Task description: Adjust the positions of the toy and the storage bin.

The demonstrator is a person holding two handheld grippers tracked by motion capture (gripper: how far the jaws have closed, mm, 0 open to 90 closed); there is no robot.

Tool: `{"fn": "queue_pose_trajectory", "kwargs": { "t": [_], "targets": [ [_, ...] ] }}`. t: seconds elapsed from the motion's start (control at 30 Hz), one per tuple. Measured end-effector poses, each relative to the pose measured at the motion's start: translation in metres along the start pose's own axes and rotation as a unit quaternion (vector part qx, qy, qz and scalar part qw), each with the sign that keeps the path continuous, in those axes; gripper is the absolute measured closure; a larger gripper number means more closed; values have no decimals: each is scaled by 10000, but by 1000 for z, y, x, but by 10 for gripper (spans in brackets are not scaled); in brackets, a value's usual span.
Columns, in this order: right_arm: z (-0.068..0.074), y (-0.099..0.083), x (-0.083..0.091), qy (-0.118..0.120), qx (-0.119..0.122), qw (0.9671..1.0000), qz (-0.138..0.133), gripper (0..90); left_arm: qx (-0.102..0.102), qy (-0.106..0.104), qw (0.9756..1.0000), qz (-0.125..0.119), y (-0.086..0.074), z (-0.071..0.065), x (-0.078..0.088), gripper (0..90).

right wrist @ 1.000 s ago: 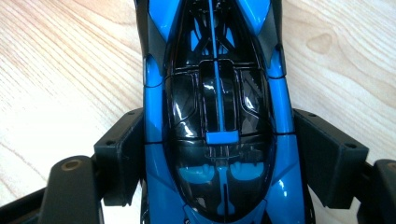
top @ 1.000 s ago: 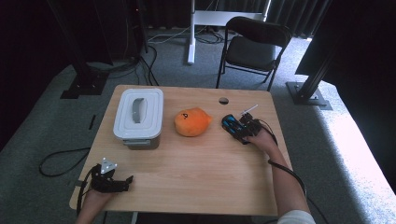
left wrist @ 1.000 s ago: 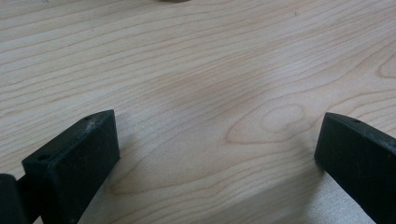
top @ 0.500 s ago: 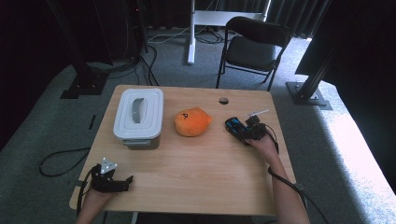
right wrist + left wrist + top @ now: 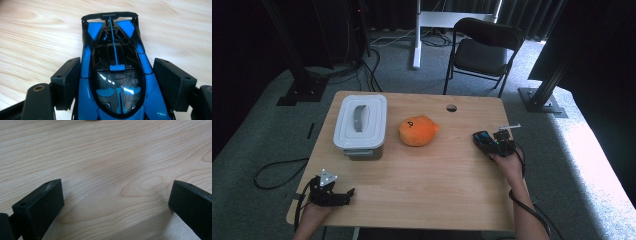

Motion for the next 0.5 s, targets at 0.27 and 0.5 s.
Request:
{"fn": "queue_pose_trajectory", "kwargs": {
  "t": [0.27, 0.5],
  "targets": [
    [-18, -41, 25, -456, -551, 9974, -112, 239, 5, 8, 10000, 1, 0, 0, 0, 4],
    [-16, -65, 22, -444, -464, 9978, -146, 235, 8, 10, 10000, -1, 0, 0, 0, 4]
  ]
}}
Point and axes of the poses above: each handheld gripper's, and its own axes: x roughly backward along the jaws, y roughly out of its top, z roughly to its left, the point moved 7 cm from there along -x, roughly forward along the jaws, and after that the axes turned 7 degrees about -z, right-handed, at the moved point
